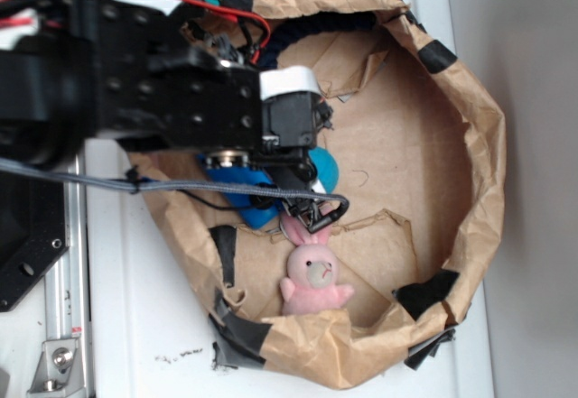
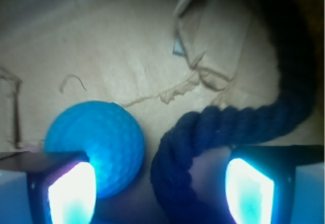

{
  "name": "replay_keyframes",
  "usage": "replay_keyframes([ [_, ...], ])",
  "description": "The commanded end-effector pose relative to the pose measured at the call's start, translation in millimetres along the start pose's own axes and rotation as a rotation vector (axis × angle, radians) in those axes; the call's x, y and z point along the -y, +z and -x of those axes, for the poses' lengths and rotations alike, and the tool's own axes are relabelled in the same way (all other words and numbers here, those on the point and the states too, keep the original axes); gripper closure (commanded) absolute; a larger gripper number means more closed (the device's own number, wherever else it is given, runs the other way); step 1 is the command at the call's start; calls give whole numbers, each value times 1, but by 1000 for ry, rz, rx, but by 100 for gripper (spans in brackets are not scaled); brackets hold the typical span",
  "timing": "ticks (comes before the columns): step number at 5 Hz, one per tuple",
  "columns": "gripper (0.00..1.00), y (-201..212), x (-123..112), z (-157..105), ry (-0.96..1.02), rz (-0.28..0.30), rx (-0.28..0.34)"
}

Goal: Grab the blue rope.

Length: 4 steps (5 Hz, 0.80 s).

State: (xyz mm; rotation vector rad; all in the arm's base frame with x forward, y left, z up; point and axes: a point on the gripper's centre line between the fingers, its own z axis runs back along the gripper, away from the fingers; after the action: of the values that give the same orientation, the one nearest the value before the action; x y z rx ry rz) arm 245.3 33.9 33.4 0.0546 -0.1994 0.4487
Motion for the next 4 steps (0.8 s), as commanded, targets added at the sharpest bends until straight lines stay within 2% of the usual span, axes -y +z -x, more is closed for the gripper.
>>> replay_keyframes([
  [1, 0, -11, -3, -10, -57, 56, 35],
  [2, 0, -13, -11, -9, -60, 101, 30],
  [4, 0, 7, -20, -11, -44, 108, 64],
])
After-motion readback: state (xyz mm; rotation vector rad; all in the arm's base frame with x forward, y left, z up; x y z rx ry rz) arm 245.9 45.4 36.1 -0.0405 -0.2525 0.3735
